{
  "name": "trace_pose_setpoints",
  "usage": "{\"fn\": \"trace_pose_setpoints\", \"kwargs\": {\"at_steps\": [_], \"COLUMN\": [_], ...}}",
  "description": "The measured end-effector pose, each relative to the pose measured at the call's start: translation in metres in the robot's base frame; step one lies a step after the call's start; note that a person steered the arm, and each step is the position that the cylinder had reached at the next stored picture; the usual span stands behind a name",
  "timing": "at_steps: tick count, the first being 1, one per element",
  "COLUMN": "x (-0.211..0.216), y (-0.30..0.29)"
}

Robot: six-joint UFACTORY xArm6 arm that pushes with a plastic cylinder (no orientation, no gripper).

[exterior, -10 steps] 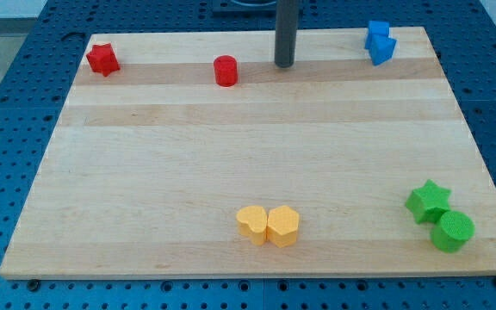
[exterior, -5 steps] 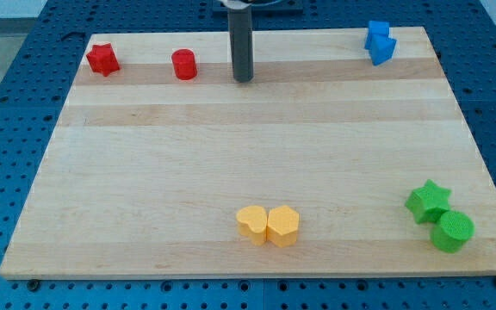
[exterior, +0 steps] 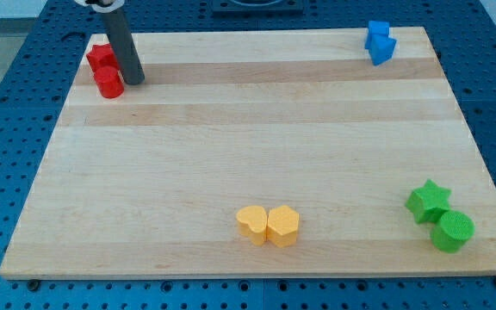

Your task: Push red circle below the red star

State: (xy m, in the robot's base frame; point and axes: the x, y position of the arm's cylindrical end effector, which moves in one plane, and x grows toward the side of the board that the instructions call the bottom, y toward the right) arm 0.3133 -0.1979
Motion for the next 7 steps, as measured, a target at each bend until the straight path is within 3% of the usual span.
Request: {"fn": "trace_pose_setpoints", "kwargs": {"at_steps": [2, 7], "x": [0.030, 0.021], "y": [-0.024, -0.038]}}
